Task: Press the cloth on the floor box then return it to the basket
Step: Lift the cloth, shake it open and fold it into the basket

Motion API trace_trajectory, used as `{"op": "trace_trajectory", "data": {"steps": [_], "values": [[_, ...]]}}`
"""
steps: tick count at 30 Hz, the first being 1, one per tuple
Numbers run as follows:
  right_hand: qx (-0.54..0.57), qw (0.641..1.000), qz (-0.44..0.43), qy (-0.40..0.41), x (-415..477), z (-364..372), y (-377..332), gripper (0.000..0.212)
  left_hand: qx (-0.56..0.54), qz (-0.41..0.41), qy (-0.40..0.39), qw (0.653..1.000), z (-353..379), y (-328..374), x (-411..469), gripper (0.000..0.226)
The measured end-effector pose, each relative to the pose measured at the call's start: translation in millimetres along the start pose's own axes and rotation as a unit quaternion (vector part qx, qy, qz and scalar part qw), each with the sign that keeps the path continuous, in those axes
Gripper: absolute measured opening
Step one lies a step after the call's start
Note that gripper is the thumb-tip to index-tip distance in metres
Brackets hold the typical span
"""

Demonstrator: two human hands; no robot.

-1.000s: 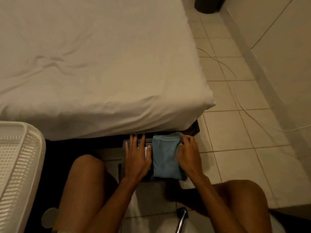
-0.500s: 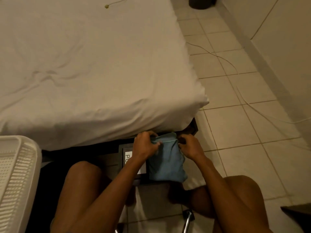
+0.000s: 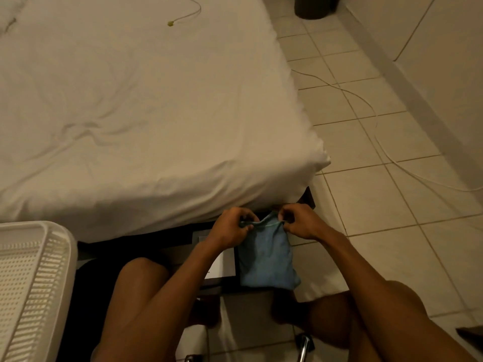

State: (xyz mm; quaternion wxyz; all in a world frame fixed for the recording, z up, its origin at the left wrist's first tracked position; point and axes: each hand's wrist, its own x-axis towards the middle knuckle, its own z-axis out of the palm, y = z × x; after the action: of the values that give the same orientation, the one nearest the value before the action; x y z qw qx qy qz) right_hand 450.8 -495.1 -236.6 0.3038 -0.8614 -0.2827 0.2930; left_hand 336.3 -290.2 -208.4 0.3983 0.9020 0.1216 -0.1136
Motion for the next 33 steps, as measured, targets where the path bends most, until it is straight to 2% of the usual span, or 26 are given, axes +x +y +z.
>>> {"op": "trace_trajectory", "data": {"steps": [6,10,13,18,22,27,30,33], "values": [[-0.015,0.999,-0.034,-0.033,8,-3,-3,0.016,-0.008,0.024,0.007,1.0,-9,-11,1,0.025],[-0.03,0.998,-0.03,-0.04,6,-6,1,0.021,-0.005,0.024,0.011,1.0,-7,-7,-1,0.031],[-0.027,0.999,0.014,-0.022,2,-1,10,0.026,-0.006,-0.024,0.009,1.0,2,7,2,0.031],[-0.034,0.997,0.072,-0.024,-7,10,18,0.008,0.063,-0.103,-0.025,0.992,11,27,10,0.043],[-0.012,0.996,0.079,0.028,-15,7,15,0.006,0.09,-0.112,-0.002,0.99,8,35,8,0.028],[0.012,0.996,0.048,0.08,-31,-3,4,0.01,-0.008,-0.057,-0.003,0.998,5,48,-3,0.011],[0.032,0.992,0.031,0.122,-44,-8,-8,0.018,-0.087,-0.04,0.016,0.995,9,56,-13,0.018],[0.059,0.986,0.011,0.159,-58,-12,-23,0.015,-0.149,-0.04,0.0,0.988,12,67,-26,0.03]]}}
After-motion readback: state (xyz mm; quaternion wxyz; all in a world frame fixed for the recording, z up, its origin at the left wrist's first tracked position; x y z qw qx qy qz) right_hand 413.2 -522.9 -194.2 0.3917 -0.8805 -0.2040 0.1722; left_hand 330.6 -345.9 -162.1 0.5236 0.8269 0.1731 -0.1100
